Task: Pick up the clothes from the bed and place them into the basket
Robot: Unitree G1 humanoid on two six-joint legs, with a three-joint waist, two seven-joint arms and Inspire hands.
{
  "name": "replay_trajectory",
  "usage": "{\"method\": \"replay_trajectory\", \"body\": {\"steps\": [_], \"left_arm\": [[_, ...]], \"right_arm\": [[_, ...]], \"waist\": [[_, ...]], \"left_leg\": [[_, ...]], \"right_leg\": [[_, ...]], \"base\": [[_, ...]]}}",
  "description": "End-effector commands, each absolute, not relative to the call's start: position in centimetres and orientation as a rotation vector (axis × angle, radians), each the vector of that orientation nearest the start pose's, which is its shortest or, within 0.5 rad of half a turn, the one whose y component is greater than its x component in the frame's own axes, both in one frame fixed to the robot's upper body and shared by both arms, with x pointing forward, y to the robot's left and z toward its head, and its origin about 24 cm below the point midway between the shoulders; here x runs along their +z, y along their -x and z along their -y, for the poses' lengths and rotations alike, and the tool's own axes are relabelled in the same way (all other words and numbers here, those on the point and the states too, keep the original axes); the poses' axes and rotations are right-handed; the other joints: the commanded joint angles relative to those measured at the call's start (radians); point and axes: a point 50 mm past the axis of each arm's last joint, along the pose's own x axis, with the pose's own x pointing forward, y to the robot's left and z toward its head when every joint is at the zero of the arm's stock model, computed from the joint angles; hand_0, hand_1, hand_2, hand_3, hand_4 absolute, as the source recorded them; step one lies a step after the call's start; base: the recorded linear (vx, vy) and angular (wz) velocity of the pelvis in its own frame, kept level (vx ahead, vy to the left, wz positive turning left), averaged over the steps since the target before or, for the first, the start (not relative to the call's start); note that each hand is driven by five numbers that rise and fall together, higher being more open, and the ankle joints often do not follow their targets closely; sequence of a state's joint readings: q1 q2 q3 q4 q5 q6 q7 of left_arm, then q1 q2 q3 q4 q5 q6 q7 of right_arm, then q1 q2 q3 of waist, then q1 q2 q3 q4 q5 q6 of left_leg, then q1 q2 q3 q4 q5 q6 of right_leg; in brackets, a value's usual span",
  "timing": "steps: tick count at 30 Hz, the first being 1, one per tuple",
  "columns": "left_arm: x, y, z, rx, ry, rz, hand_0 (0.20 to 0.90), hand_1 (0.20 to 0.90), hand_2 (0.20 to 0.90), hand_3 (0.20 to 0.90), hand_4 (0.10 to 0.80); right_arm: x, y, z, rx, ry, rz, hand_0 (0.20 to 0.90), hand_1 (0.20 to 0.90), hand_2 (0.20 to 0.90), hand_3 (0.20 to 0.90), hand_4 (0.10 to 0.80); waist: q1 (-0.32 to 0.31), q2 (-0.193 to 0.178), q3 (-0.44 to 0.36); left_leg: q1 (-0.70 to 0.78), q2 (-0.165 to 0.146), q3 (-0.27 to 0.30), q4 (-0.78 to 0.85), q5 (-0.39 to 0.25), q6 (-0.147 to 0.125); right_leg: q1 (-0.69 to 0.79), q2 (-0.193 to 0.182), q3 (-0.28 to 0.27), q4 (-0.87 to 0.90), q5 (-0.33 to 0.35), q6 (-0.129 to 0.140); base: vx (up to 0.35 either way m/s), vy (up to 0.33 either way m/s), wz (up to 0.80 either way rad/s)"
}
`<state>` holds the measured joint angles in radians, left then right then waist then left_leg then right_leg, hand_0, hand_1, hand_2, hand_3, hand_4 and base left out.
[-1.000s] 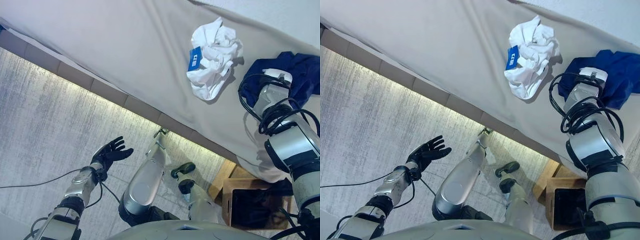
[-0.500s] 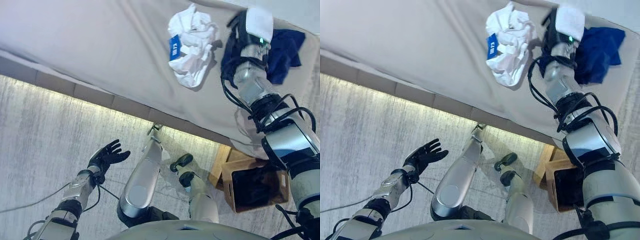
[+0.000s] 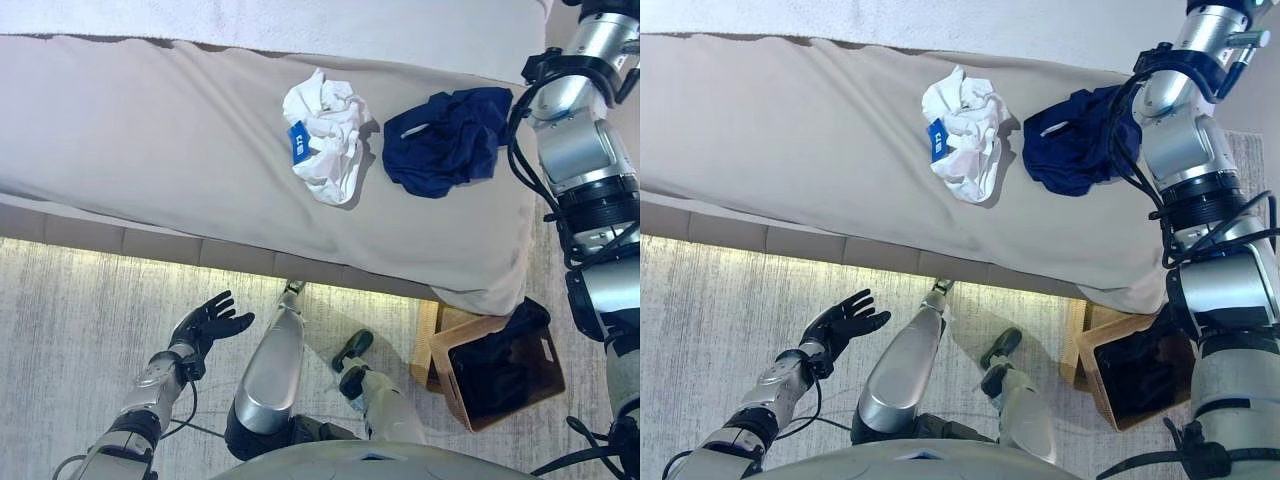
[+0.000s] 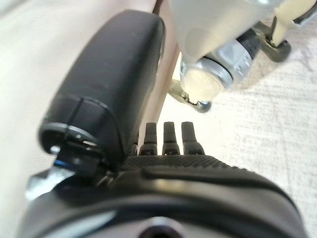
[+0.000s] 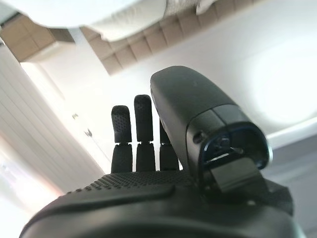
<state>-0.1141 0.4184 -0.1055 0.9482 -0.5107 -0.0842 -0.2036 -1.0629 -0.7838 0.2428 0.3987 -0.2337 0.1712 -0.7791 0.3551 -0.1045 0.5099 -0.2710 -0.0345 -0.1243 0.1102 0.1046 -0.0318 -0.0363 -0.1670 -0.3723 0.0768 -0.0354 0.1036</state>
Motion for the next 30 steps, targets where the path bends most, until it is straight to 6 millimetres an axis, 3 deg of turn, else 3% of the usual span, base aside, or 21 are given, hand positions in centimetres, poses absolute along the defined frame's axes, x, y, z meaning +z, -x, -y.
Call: {"method": "replay_trajectory", "body": {"steps": [1,2,3,4,7,8,9,11,14,18,24,30], "left_arm": [[-12.0,-14.6,-27.6,0.116,0.039,-0.887,0.9,0.9,0.9,0.9,0.8],[-12.1,-14.4,-27.7,0.117,0.034,-0.899,0.9,0.9,0.9,0.9,0.8],[-12.4,-13.6,-27.9,0.125,0.042,-0.935,0.9,0.9,0.9,0.9,0.8],[-12.5,-13.5,-28.0,0.128,0.044,-0.94,0.9,0.9,0.9,0.9,0.8],[-12.3,-13.5,-28.3,0.136,0.052,-0.938,0.9,0.9,0.9,0.9,0.8],[-12.1,-13.9,-28.3,0.135,0.051,-0.932,0.9,0.9,0.9,0.9,0.8],[-12.1,-14.1,-28.2,0.13,0.049,-0.931,0.9,0.9,0.9,0.9,0.8],[-12.1,-14.5,-27.9,0.101,0.029,-0.93,0.9,0.9,0.9,0.9,0.8],[-12.1,-14.6,-27.8,0.082,0.017,-0.93,0.9,0.9,0.9,0.9,0.8],[-11.9,-15.4,-27.5,0.053,0.007,-0.918,0.9,0.9,0.9,0.9,0.8],[-10.9,-17.9,-27.0,0.046,0.029,-0.841,0.9,0.9,0.9,0.9,0.8],[-10.5,-18.9,-26.3,0.054,0.072,-0.788,0.9,0.9,0.9,0.9,0.8]], "right_arm": [[35.5,-31.9,26.2,-0.966,0.813,0.938,0.3,0.3,0.3,0.2,0.1],[35.2,-32.0,26.3,-0.928,0.806,0.911,0.3,0.3,0.3,0.2,0.1],[32.7,-33.4,26.4,-0.728,0.898,0.721,0.596,0.596,0.596,0.546,0.446],[31.8,-33.8,26.6,-0.685,0.938,0.645,0.9,0.9,0.9,0.9,0.8],[27.6,-35.5,27.6,-0.452,1.009,0.34,0.9,0.9,0.9,0.9,0.8],[25.4,-36.0,28.2,-0.388,0.967,0.226,0.9,0.9,0.9,0.9,0.8],[24.6,-36.2,28.4,-0.371,0.931,0.19,0.9,0.9,0.9,0.9,0.8],[21.3,-37.0,29.1,-0.323,0.709,0.035,0.9,0.9,0.9,0.9,0.8],[19.4,-37.6,29.0,-0.338,0.587,-0.014,0.9,0.9,0.9,0.9,0.8],[18.9,-38.3,28.5,-0.437,0.462,-0.019,0.9,0.9,0.9,0.9,0.8],[20.3,-39.2,28.0,-0.613,0.275,-0.005,0.9,0.9,0.9,0.9,0.8],[21.2,-39.1,29.0,-0.744,0.363,-0.03,0.9,0.9,0.9,0.9,0.8]], "waist": [[-0.03,0.0,-0.207],[-0.034,0.0,-0.214],[-0.053,0.003,-0.242],[-0.056,0.002,-0.247],[-0.065,-0.002,-0.251],[-0.065,-0.009,-0.248],[-0.063,-0.011,-0.245],[-0.049,-0.016,-0.23],[-0.03,-0.016,-0.213],[0.003,-0.007,-0.18],[0.047,0.016,-0.093],[0.064,0.037,-0.038]], "left_leg": [[0.113,-0.008,0.008,-0.097,-0.125,0.051],[0.12,-0.011,0.007,-0.094,-0.129,0.051],[0.142,-0.012,0.023,-0.087,-0.134,0.046],[0.146,-0.011,0.027,-0.084,-0.135,0.045],[0.157,0.001,0.044,-0.067,-0.136,0.042],[0.161,0.003,0.046,-0.061,-0.138,0.041],[0.163,0.002,0.045,-0.058,-0.14,0.041],[0.172,-0.002,0.034,-0.046,-0.149,0.042],[0.173,-0.005,0.025,-0.029,-0.159,0.042],[0.15,-0.013,0.007,-0.009,-0.162,0.042],[0.074,-0.024,-0.019,0.006,-0.175,0.045],[0.016,-0.035,-0.024,0.018,-0.163,0.054]], "right_leg": [[0.025,0.043,-0.012,0.066,-0.035,-0.011],[0.032,0.045,-0.008,0.059,-0.037,-0.01],[0.049,0.043,-0.002,0.051,-0.034,-0.006],[0.053,0.044,-0.001,0.047,-0.036,-0.007],[0.076,0.05,0.003,0.032,-0.05,-0.014],[0.084,0.054,0.0,0.031,-0.05,-0.017],[0.088,0.054,-0.001,0.031,-0.048,-0.017],[0.106,0.052,-0.016,0.035,-0.048,-0.021],[0.12,0.049,-0.029,0.037,-0.049,-0.024],[0.118,0.042,-0.048,0.043,-0.046,-0.024],[0.05,0.02,-0.061,0.087,-0.057,-0.028],[-0.023,-0.01,-0.083,0.141,-0.046,-0.028]], "base": [[0.044,-0.004,-0.02],[0.106,0.044,-0.2],[0.105,0.052,-0.19],[0.108,0.061,-0.13],[0.036,0.008,-0.12],[0.033,-0.026,-0.12],[0.057,-0.034,-0.06],[0.086,-0.011,0.01],[0.067,0.007,0.03],[0.007,0.03,0.12],[-0.078,0.045,0.15],[-0.05,0.093,0.15]]}}
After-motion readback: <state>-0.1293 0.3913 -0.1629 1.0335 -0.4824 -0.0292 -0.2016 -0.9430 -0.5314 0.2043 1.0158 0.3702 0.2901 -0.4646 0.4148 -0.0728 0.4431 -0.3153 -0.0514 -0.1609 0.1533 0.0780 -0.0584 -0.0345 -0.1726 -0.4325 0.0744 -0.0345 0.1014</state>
